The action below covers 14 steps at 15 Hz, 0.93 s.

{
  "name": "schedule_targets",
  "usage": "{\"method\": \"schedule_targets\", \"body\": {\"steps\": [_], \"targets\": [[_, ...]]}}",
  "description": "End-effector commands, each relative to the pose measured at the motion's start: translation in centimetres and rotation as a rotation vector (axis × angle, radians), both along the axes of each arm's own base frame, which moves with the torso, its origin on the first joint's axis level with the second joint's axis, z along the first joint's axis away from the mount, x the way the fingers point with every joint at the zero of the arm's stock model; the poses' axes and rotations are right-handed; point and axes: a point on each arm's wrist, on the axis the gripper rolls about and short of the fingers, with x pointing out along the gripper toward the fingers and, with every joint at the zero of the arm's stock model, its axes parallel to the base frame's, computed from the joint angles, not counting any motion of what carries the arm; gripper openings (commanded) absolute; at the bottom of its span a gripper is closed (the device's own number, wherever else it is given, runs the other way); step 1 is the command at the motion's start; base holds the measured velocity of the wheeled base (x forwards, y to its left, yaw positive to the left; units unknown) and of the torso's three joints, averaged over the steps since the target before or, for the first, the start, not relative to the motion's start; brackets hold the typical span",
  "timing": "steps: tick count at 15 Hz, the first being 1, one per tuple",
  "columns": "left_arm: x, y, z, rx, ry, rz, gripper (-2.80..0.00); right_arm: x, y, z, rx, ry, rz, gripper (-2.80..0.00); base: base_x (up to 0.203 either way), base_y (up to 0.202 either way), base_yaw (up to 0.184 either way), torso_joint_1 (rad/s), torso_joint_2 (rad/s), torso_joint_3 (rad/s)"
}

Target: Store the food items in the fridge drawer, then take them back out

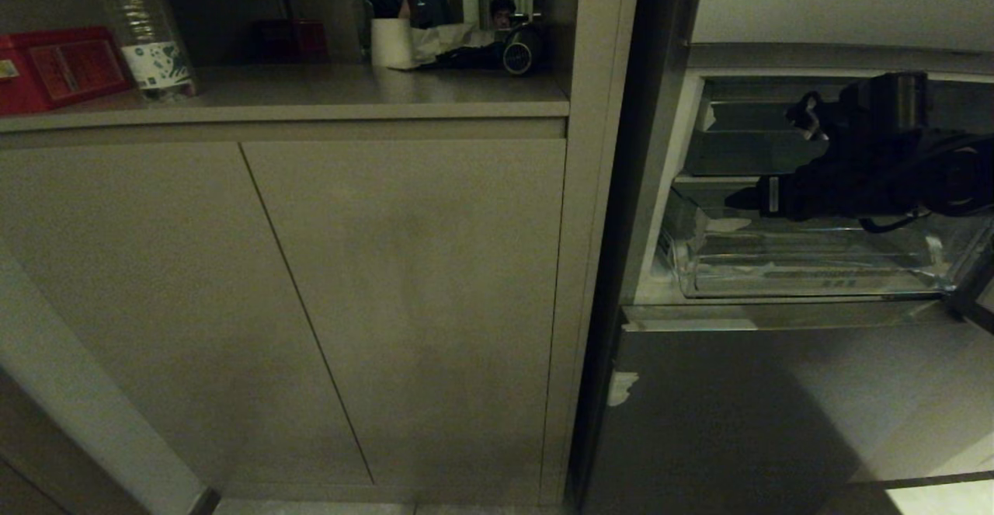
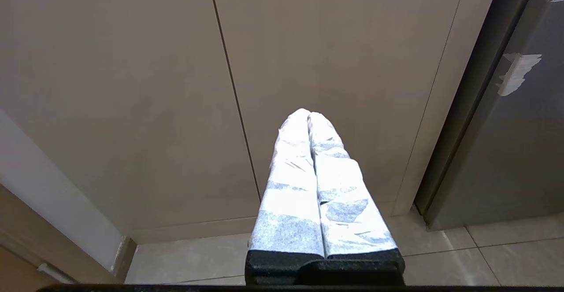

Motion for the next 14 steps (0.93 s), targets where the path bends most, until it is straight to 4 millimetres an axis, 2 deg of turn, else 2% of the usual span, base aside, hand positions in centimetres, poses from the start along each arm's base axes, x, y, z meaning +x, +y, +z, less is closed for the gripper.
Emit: {"method": "schedule_targets", "body": {"steps": [1,7,14], "targets": [[0.0,0.0,0.0,0.0,0.002,0.0,-2.8,0.4,-0.1,0.4,-0.001,0.033,-0.005,0.0,0.0,0.0,0.0,0.0,0.0,0.0],[0.0,0.0,0.0,0.0,0.001,0.0,-2.8,-0.8,-0.2,2.0,-0.005,0.157,-0.01,0.0,0.0,0.0,0.0,0.0,0.0,0.0],[0.0,0.0,0.0,0.0,0.002,0.0,-2.8,-2.3,-1.0,2.0,-0.004,0.286,-0.031,0.0,0.0,0.0,0.0,0.0,0.0,0.0]]}}
